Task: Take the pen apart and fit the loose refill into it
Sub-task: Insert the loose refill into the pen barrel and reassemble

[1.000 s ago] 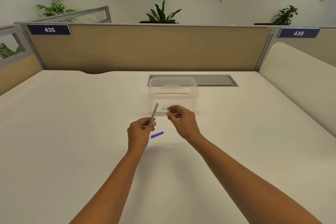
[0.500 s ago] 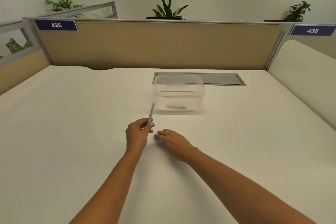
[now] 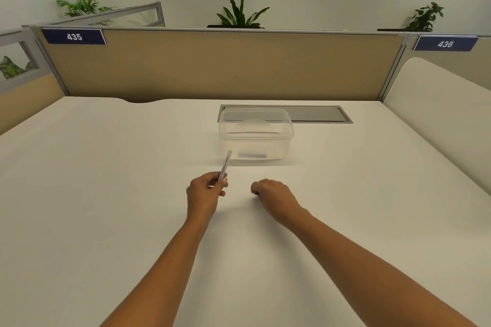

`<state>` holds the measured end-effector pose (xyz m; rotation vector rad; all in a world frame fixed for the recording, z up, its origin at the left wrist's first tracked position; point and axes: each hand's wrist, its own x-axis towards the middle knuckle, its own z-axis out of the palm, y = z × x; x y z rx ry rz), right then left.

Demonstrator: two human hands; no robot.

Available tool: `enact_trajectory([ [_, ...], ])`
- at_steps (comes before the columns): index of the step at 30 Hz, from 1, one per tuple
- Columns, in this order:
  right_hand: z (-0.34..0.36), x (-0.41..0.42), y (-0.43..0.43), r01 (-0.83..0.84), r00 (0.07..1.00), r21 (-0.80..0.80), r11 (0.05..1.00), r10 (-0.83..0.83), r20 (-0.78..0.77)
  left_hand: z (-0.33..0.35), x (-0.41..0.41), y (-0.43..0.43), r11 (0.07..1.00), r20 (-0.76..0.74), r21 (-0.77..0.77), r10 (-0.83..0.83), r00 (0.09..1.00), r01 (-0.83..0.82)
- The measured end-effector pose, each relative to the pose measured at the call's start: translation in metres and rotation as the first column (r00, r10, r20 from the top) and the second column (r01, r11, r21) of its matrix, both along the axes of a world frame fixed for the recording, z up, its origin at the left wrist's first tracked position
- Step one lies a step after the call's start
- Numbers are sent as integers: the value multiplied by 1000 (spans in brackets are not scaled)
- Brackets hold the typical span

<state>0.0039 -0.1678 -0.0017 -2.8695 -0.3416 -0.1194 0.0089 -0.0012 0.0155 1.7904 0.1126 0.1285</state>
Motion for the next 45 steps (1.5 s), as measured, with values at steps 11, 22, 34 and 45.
enact_trajectory([
  [11, 73, 6, -10, 102, 929, 986, 135, -366, -46, 2, -5, -14, 993, 17, 35, -114, 993, 113],
  [22, 72, 1, 6, 80, 938, 976, 203, -345, -6, 4, -5, -18, 990, 25, 51, -132, 991, 131],
  [34, 72, -1, 9, 108, 931, 957, 270, -364, -3, 2, -4, -18, 991, 32, 65, -123, 992, 121],
  [45, 76, 3, -1, 176, 929, 963, 206, -359, -93, 3, -5, -17, 992, 67, 87, -92, 993, 86],
])
